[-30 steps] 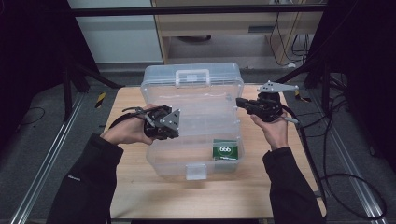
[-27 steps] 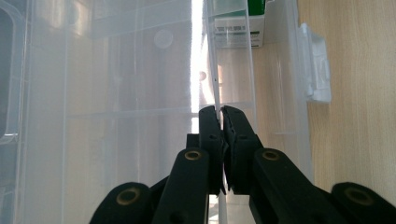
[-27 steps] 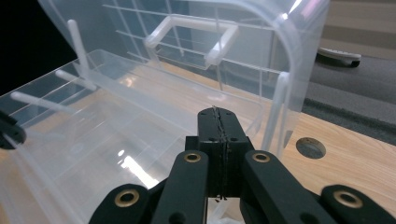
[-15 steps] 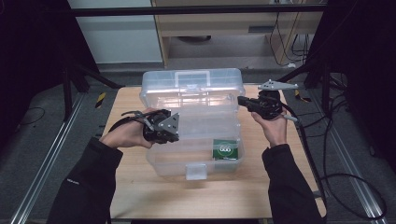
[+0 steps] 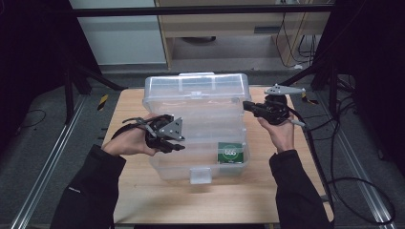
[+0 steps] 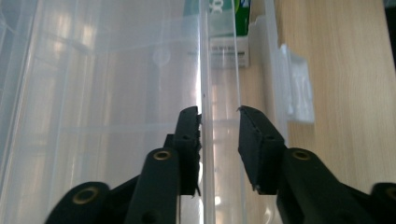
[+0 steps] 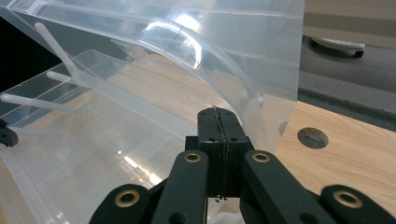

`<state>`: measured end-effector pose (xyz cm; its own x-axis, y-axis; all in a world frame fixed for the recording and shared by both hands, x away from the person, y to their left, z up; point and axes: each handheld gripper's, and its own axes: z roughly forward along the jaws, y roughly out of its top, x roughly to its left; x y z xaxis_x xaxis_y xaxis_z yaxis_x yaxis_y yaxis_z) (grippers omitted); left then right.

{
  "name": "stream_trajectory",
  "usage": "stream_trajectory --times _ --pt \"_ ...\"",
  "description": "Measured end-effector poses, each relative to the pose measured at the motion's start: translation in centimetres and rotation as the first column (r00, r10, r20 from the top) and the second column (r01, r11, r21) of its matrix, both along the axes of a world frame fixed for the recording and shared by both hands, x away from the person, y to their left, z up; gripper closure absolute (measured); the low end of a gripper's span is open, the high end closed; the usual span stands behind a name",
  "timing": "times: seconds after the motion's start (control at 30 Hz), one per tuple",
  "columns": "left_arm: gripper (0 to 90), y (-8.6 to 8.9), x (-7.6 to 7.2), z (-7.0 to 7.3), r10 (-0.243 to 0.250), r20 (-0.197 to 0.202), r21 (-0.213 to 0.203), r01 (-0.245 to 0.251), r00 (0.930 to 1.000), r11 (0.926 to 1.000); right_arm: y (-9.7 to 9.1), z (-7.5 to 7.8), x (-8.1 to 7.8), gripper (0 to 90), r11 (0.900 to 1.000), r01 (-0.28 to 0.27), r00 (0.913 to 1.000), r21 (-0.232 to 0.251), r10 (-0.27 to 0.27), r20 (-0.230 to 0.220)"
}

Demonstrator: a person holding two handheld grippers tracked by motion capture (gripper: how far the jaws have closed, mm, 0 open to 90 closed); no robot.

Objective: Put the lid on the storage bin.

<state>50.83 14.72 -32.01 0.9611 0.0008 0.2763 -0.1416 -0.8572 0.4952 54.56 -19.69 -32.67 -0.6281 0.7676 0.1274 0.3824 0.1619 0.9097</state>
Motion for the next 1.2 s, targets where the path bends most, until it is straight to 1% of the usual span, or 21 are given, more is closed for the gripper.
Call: stream_trajectory --times 0.13,0.2,0.23,0.27,0.33,0.37,0.4,0.47,0.5,0.57,0.63,0.67,0.7,0.8,0.87,0.97,1.03,1.07,1.13,1.17,1.2 --pt "64.8 0.2 0.0 0.0 0.011 -0.005 -0.082 -0.012 0.9999 0.9966 0.0 0.0 -0.1 90.0 1.0 -0.006 1.0 0.002 0.006 0.0" --pt "63.5 0.5 0.0 0.0 0.027 -0.023 -0.147 -0.03 0.9994 0.9886 0.0 0.0 -0.1 90.0 1.0 -0.007 1.0 0.006 0.007 0.001" --pt "62.6 0.7 0.0 0.0 0.035 -0.035 -0.185 -0.041 0.9988 0.9818 0.0 0.0 -0.2 90.0 1.0 -0.008 1.0 0.004 0.008 0.003" --pt "61.8 0.9 0.0 0.0 0.048 -0.045 -0.224 -0.057 0.9978 0.9729 0.0 0.0 -0.2 90.0 1.0 -0.009 1.0 0.002 0.009 0.004" --pt "59.8 1.3 0.1 0.0 0.08 -0.038 -0.282 -0.088 0.996 0.9553 0.0 0.0 -0.2 90.0 0.9999 -0.011 0.9999 0.001 0.011 0.004" --pt "59.6 1.5 0.1 0.0 0.097 -0.046 -0.308 -0.106 0.9942 0.9454 0.0 0.0 -0.2 90.0 0.9999 -0.011 0.9999 0.002 0.011 0.003" --pt "58.9 1.7 0.2 -0.1 0.114 -0.062 -0.336 -0.128 0.9915 0.9332 0.0 0.0 -0.2 90.0 0.9999 -0.011 0.9999 0.003 0.011 0.003" --pt "57.1 2.1 0.3 -0.2 0.132 -0.08 -0.38 -0.152 0.988 0.9123 0.0 0.0 -0.2 90.0 0.9999 -0.011 0.9999 0.005 0.011 0.003" --pt "57.1 2.3 0.3 -0.3 0.148 -0.097 -0.408 -0.175 0.9842 0.8958 0.0 0.0 -0.2 90.0 0.9999 -0.01 0.9999 0.004 0.01 0.005" --pt "57.4 2.7 0.3 -0.4 0.166 -0.122 -0.448 -0.204 0.9785 0.8703 0.0 0.0 -0.2 90.0 0.9999 -0.01 0.9999 0.004 0.01 0.004" --pt "56.7 3.0 0.2 -0.6 0.194 -0.146 -0.479 -0.241 0.9701 0.8444 0.0 0.0 -0.2 90.0 0.9999 -0.01 0.9999 0.004 0.01 0.004" --pt "56.8 3.2 0.2 -0.7 0.201 -0.153 -0.491 -0.251 0.9675 0.8342 0.0 0.0 -0.2 90.0 1.0 -0.009 0.9999 0.004 0.009 0.005" --pt "56.6 3.4 0.2 -0.8 0.203 -0.157 -0.504 -0.256 0.9664 0.8248 0.0 0.1 -0.2 90.0 1.0 -0.008 0.9999 0.005 0.008 0.006" --pt "55.9 3.8 0.0 -1.2 0.182 -0.185 -0.548 -0.255 0.9658 0.7965 0.0 0.1 -0.2 90.0 0.9999 -0.012 0.9999 0.005 0.012 0.005" --pt "55.3 4.2 -0.1 -1.3 0.182 -0.18 -0.578 -0.253 0.9668 0.7757 -0.1 0.1 -0.2 90.0 1.0 -0.01 0.9999 0.001 0.01 0.008" --pt "54.9 4.8 -0.3 -1.4 0.175 -0.19 -0.628 -0.257 0.966 0.7345 -0.1 0.1 -0.2 90.0 0.9999 -0.01 0.9999 0.002 0.01 0.011" --pt "55.1 5.2 -0.4 -1.4 0.181 -0.209 -0.661 -0.275 0.961 0.6981 -0.1 0.1 -0.3 90.0 0.9999 -0.01 0.9999 0.0 0.01 0.011" --pt "55.2 5.5 -0.4 -1.4 0.192 -0.211 -0.672 -0.284 0.9586 0.6836 -0.1 0.1 -0.3 90.0 0.9999 -0.011 0.9999 0.001 0.011 0.011" --pt "57.5 6.1 -0.4 -1.4 0.216 -0.22 -0.684 -0.308 0.9512 0.6611 -0.1 0.1 -0.3 90.0 1.0 -0.009 0.9999 0.001 0.009 0.012" --pt "59.6 6.5 -0.5 -1.4 0.231 -0.229 -0.691 -0.325 0.9457 0.6457 -0.1 0.0 -0.3 90.0 0.9999 -0.012 0.9999 0.004 0.012 0.01" --pt "61.2 6.8 -0.5 -1.5 0.25 -0.235 -0.694 -0.342 0.9395 0.6334 -0.1 0.0 -0.3 90.0 0.9999 -0.011 0.9999 0.004 0.011 0.008"
